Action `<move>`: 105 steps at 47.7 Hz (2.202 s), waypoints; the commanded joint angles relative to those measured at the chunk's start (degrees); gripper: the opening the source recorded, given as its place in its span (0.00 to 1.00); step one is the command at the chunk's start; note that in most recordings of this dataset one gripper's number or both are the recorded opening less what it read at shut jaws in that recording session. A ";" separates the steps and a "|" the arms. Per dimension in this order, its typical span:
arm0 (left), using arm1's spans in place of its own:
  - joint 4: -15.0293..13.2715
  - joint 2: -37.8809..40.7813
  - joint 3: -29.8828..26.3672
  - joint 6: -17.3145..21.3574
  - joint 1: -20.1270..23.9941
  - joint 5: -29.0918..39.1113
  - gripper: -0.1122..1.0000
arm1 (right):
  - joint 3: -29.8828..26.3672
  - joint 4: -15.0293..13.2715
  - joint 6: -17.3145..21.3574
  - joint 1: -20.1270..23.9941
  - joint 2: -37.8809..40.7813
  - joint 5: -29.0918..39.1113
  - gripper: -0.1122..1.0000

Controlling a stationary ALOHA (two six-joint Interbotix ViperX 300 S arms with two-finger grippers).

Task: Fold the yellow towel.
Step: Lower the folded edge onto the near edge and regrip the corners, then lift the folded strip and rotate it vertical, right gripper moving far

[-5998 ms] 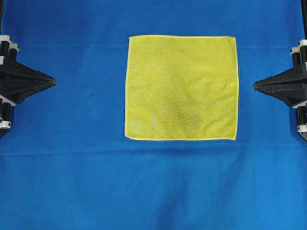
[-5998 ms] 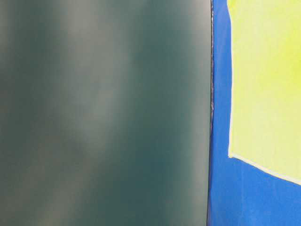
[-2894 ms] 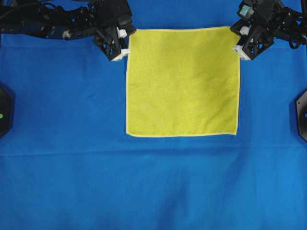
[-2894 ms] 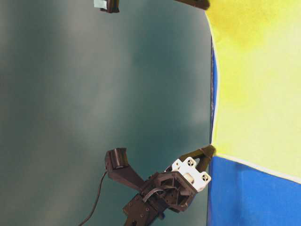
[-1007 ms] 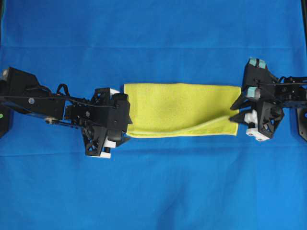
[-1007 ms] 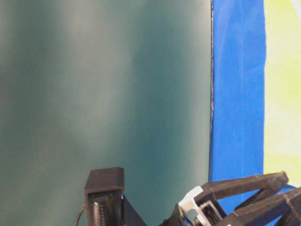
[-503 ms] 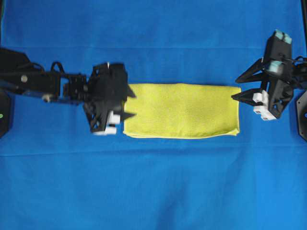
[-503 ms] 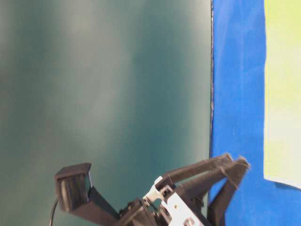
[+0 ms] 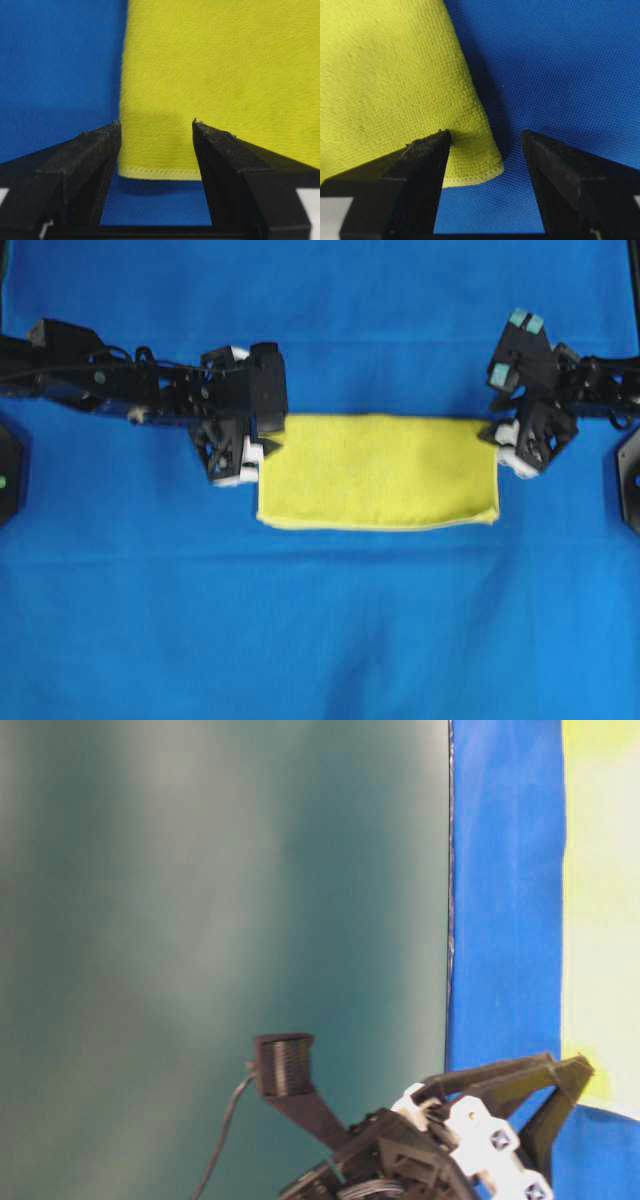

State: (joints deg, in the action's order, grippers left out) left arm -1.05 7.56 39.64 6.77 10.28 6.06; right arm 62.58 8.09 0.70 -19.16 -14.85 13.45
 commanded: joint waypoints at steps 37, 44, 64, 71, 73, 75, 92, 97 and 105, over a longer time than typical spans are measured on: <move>-0.09 0.09 -0.62 -2.55 0.44 -0.18 0.11 | -0.26 -0.09 0.00 -0.09 0.53 -2.02 0.11; -0.09 -1.67 -0.79 -3.60 0.53 1.85 0.11 | -0.97 0.09 0.09 -0.09 -2.02 -0.88 0.11; -0.09 -17.75 -4.39 -5.71 -1.41 16.17 0.11 | -7.82 0.09 0.18 -0.09 -18.63 14.41 0.11; -0.09 -22.41 -4.66 -5.80 -2.72 18.63 0.11 | -8.44 0.09 0.18 0.09 -23.29 16.44 0.11; -0.09 -23.12 -4.57 -5.89 -2.99 18.54 0.11 | -8.26 0.09 0.18 0.09 -24.26 16.44 0.11; -0.09 -23.55 -4.39 -5.89 -3.08 18.54 0.11 | -8.09 0.09 0.26 0.09 -25.31 16.35 0.11; -0.09 -23.64 -4.13 -5.98 -3.52 18.54 0.11 | -7.91 -0.44 1.76 -0.09 -25.58 13.45 0.11; -0.09 -23.64 -4.22 -6.15 -4.66 18.46 0.11 | -8.00 -0.79 1.76 -0.97 -24.96 12.48 0.11; -0.09 -22.76 -4.66 -7.56 -8.70 15.29 0.11 | -8.53 -1.93 1.76 -5.45 -23.20 8.09 0.11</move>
State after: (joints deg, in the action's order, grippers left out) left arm -1.05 -15.03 36.21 -0.44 3.34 23.20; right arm 55.46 6.77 2.29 -22.68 -38.76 23.91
